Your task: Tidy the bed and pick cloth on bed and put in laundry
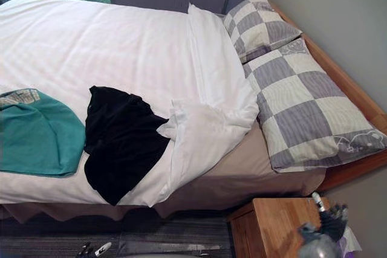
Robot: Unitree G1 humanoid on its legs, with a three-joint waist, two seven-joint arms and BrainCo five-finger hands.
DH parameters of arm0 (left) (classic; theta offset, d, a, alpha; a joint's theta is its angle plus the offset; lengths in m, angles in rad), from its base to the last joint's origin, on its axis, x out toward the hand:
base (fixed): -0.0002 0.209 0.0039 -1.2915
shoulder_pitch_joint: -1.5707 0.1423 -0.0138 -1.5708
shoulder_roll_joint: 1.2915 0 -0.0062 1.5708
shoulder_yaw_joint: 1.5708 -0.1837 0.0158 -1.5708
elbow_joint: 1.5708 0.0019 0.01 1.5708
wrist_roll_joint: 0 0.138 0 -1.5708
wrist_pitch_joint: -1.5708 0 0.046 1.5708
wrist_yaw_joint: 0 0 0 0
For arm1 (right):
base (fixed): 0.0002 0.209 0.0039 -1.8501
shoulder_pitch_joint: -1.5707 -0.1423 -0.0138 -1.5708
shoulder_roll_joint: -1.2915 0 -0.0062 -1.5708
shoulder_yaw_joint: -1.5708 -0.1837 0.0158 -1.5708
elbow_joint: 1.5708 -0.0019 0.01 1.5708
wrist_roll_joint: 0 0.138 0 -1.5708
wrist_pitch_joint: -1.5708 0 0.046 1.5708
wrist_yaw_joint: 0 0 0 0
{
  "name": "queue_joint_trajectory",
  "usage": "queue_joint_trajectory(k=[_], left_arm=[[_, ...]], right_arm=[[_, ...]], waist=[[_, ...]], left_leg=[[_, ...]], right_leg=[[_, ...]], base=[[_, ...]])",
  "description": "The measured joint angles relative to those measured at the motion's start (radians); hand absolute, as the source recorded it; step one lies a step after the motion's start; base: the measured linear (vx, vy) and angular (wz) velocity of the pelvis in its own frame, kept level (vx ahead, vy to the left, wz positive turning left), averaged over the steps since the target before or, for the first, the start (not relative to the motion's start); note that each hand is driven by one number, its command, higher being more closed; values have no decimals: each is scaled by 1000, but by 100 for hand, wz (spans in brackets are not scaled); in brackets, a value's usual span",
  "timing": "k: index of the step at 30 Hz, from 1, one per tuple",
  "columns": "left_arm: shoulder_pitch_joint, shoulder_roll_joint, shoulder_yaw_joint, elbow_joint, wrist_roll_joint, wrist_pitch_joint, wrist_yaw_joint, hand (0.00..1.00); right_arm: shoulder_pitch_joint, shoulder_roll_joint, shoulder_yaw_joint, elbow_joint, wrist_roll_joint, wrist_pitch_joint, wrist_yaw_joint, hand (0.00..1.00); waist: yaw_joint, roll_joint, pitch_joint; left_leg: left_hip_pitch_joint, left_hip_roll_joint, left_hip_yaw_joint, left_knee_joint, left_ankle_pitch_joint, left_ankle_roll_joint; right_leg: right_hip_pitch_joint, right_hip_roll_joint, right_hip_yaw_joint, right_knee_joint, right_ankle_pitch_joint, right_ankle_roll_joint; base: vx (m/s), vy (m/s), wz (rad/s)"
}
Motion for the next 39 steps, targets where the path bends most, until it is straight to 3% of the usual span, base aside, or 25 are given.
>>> queue_joint_trajectory(k=[3,6,11,14,18,22,30,35,39], left_arm=[[16,5,-3,0,0,1,-9,0],[20,27,-37,-2,0,1,-10,0],[19,45,-43,-26,-2,5,-21,0],[3,53,-43,-48,-10,5,-24,0],[-25,71,-43,-87,-32,5,-28,0],[-49,113,-40,-122,-43,1,-27,0],[-60,121,-39,-139,-64,-5,-30,0],[-102,121,-39,-145,-68,-8,-50,0],[-115,121,-44,-159,-68,-11,-50,0]], right_arm=[[-84,-53,47,-30,-135,37,-34,0],[-189,-96,142,-64,-253,101,-39,0],[-355,-137,259,-70,-339,171,-41,0],[-461,-154,315,-67,-376,202,-50,0],[-614,-185,371,-63,-403,225,-61,0],[-730,-245,438,-57,-427,229,-58,0],[-861,-255,532,-37,-492,233,-28,0],[-879,-279,580,-8,-560,303,10,0],[-879,-308,592,21,-589,330,12,0]], waist=[[1,7,5],[3,17,17],[9,4,65],[35,-5,117],[44,-6,192],[84,-6,243],[108,-3,304],[113,7,367],[109,12,371]], left_leg=[[-16,-7,-27,0,6,6],[-36,-9,-53,0,12,9],[-79,-10,-99,4,25,13],[-110,-5,-115,7,32,19],[-175,-2,-141,45,40,30],[-226,-5,-159,91,28,47],[-294,-23,-185,130,21,59],[-326,-24,-199,157,24,63],[-361,-26,-199,157,37,68]], right_leg=[[-2,-6,-16,0,1,-1],[-6,-7,-21,-1,1,-1],[-22,-6,-20,-2,9,-14],[-46,1,-17,-4,39,-24],[-79,2,-13,-17,101,-26],[-95,-4,-11,-22,145,-19],[-130,-22,-10,-21,149,-18],[-143,-22,-12,-21,148,-19],[-179,-24,-10,-20,147,-19]], base=[[-24,4,22],[11,-3,21],[36,-4,30],[27,24,19],[13,66,26],[18,79,21],[-4,44,10],[-41,12,5],[-23,4,0]])
